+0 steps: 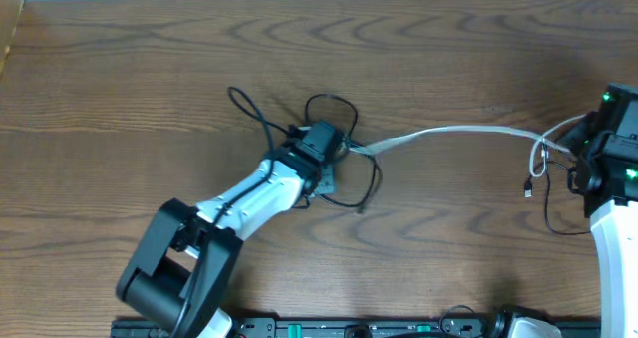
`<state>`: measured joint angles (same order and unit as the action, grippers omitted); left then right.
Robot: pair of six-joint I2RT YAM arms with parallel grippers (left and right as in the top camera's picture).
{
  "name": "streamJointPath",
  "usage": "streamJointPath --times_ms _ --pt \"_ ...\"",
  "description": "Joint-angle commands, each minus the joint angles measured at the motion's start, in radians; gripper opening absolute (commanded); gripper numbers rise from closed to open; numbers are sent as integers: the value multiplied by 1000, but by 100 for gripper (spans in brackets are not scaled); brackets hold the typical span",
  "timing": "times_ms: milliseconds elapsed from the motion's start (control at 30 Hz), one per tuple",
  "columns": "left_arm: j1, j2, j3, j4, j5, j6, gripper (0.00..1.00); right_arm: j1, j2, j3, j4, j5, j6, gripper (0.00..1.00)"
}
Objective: Untangle cables
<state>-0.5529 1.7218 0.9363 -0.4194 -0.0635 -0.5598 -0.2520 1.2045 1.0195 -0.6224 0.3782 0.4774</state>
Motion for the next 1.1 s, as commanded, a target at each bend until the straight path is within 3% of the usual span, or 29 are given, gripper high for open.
streamJointPath --times_ms 0,267,433,667,800,933,1067 --pt "77 -82 1 -21 -35 29 7 -60 2 7 37 -23 -15 1" --pt "203 -225 1 -74 -34 28 8 -246 2 7 212 -340 -4 1" --pt "206 -280 1 -85 -9 28 7 -336 2 7 303 -495 44 1" --pt "202 -283 0 -97 83 27 8 -410 2 7 574 -785 53 1" --pt "183 -283 0 -116 83 27 8 -410 2 7 613 -785 31 1" --pt "151 -283 0 -127 82 27 7 -409 14 7 592 -701 -115 1" --pt "124 -283 0 -126 82 27 8 -409 47 7 483 -461 -138 1"
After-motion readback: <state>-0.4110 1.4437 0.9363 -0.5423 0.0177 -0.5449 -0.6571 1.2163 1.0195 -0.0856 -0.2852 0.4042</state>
